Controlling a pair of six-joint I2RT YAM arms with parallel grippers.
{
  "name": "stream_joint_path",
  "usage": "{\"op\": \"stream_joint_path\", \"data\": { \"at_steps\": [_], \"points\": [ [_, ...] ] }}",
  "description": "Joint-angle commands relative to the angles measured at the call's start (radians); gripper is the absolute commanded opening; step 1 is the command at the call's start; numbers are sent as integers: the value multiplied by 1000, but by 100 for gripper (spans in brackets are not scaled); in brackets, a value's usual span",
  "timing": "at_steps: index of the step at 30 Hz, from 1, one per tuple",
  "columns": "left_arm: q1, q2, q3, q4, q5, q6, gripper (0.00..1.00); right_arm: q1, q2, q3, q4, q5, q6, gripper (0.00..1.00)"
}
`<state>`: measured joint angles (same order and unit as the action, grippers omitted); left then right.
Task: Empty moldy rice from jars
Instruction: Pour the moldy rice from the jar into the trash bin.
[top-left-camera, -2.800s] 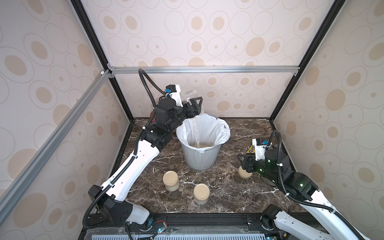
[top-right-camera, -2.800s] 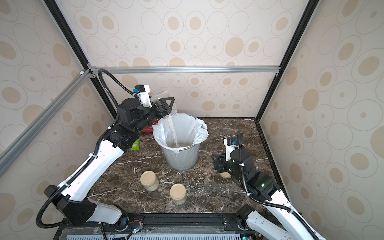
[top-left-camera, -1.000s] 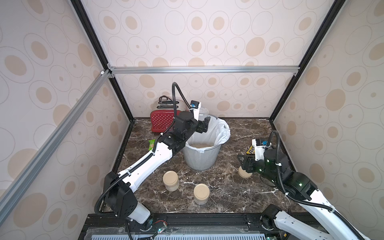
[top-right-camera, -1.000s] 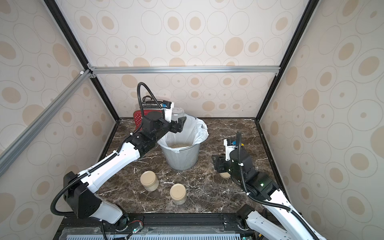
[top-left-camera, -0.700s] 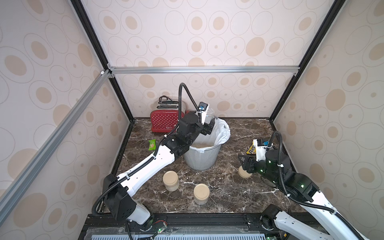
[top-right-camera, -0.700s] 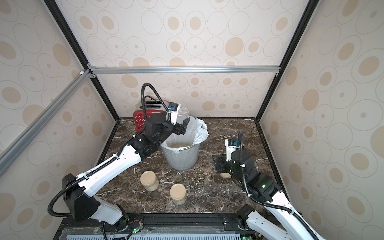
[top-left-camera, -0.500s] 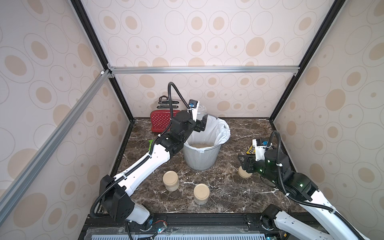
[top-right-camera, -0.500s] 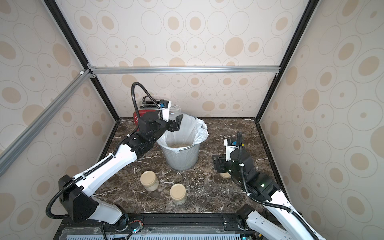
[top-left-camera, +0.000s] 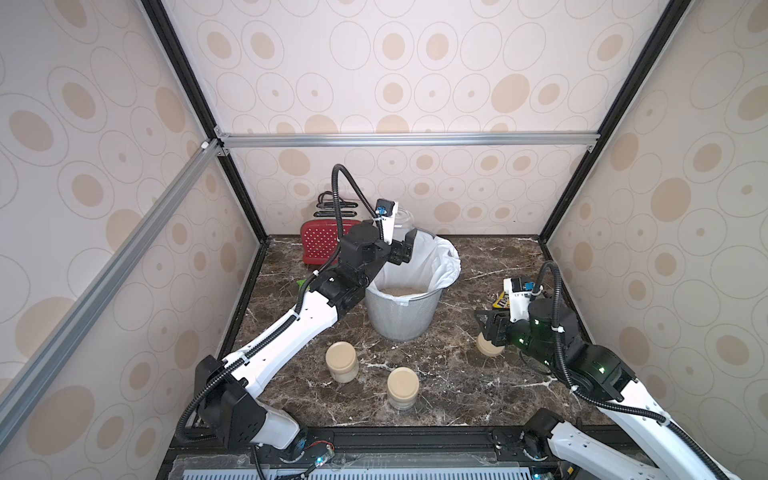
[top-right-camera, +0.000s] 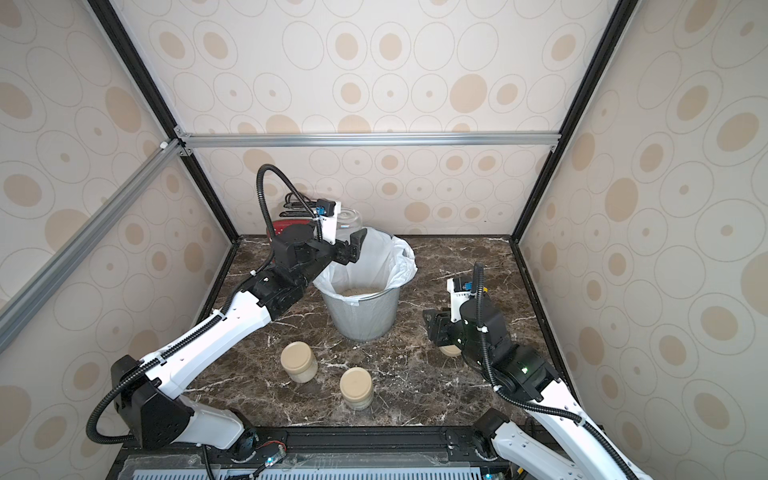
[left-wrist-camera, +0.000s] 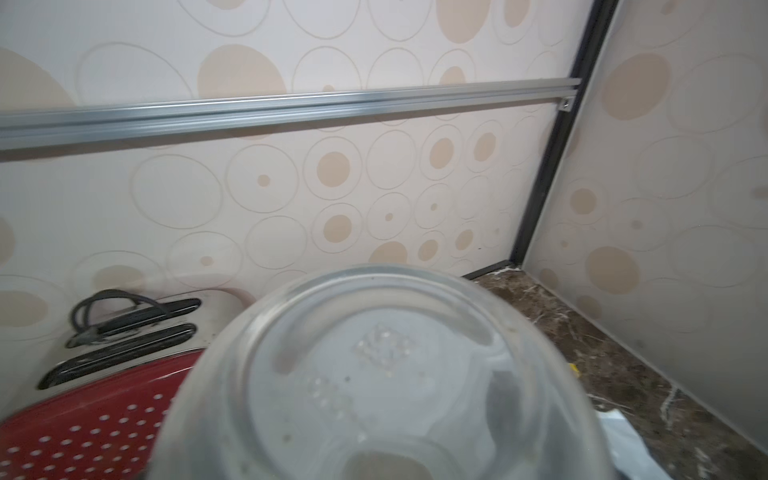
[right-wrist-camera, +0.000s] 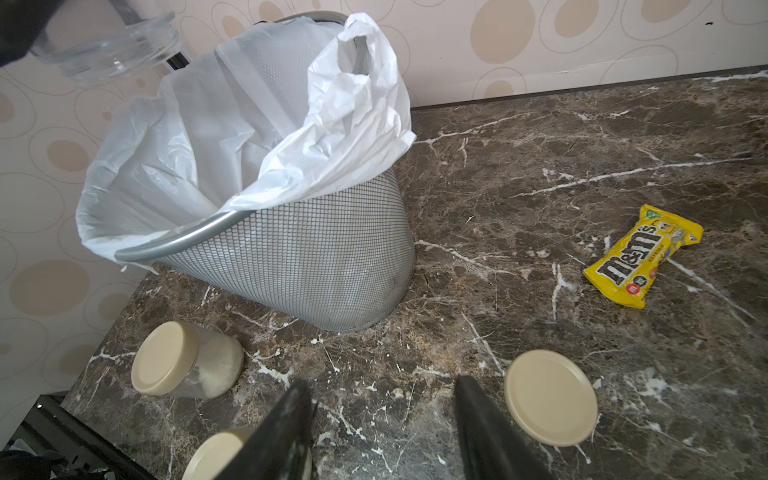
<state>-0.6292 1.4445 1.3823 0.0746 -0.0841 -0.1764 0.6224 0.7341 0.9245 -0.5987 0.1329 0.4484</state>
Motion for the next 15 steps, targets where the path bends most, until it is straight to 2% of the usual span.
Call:
{"op": "stream_joint_path", "data": {
  "at_steps": [1,5,11,15],
  "points": [
    [65,-46,11,164,76,-146,46,0,2,-10,13,-6,10,57],
    [20,-37,67,51,26,-21,45,0,-2,-6,2,-1,9,57],
    [19,-67,24,72,15,-39,46,-1,-7,-9,9,5,8,57],
    [42,-68,-9,116,45,-145,47,0,14,3,14,-6,6,57]
  ]
}}
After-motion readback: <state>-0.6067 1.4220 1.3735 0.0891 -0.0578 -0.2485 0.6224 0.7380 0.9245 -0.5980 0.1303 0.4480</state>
